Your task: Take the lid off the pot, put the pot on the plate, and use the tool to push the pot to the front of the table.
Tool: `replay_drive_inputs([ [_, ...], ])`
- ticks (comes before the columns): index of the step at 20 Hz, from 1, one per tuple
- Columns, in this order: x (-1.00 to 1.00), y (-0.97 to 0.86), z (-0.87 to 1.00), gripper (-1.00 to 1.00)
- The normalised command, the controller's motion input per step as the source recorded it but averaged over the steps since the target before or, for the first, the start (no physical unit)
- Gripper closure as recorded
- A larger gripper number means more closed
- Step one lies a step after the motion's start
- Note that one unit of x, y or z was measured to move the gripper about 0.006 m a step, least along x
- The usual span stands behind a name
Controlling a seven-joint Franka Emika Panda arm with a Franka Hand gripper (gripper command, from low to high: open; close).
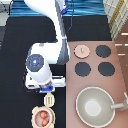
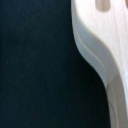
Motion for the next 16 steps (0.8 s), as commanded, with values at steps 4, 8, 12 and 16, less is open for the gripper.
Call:
replay_drive_inputs([
  [4, -0.73, 0.22, 0.60, 1.00],
  [8, -0.79, 0.06, 0.52, 1.00],
  [12, -0.79, -0.12, 0.28, 1.00],
  [16, -0.88, -0.31, -0.04, 1.00],
])
